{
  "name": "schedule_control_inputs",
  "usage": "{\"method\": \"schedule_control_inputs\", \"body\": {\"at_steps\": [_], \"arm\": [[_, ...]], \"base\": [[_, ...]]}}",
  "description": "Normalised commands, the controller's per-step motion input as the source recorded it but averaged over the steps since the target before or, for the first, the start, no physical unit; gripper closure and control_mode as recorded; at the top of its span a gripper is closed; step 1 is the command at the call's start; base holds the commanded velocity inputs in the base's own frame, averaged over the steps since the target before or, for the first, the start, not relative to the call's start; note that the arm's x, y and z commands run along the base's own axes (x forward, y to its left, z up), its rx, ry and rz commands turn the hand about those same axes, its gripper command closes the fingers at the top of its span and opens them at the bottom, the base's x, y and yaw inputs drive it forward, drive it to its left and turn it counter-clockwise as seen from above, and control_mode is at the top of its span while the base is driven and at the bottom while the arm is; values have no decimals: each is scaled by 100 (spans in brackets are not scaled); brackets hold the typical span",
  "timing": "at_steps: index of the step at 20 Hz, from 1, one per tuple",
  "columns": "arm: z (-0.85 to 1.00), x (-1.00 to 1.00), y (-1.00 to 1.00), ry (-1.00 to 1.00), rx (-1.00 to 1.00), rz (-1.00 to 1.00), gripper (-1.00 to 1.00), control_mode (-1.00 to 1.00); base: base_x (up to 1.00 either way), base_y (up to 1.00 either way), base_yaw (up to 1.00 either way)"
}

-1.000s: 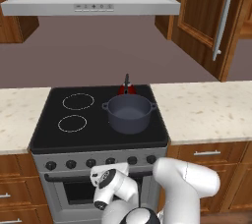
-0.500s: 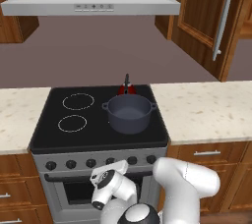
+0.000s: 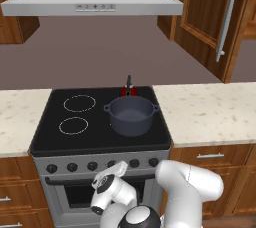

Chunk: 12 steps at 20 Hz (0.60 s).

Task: Pick the kettle from the cabinet and place it on a stove burner. Then pick the pot from the counter and place it on another stove burner. Finally, turn both burners on.

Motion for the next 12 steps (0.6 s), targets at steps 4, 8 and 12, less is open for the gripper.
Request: {"method": "schedule_control_inputs", "body": {"at_steps": [4, 8, 12], "arm": [[0, 0, 0, 6, -17, 0, 100, -100], [9, 0, 0, 3, -9, 0, 100, -100], [2, 0, 0, 4, -6, 0, 100, -100]], "base": [[0, 0, 0], [0, 0, 0], [0, 0, 0]]}}
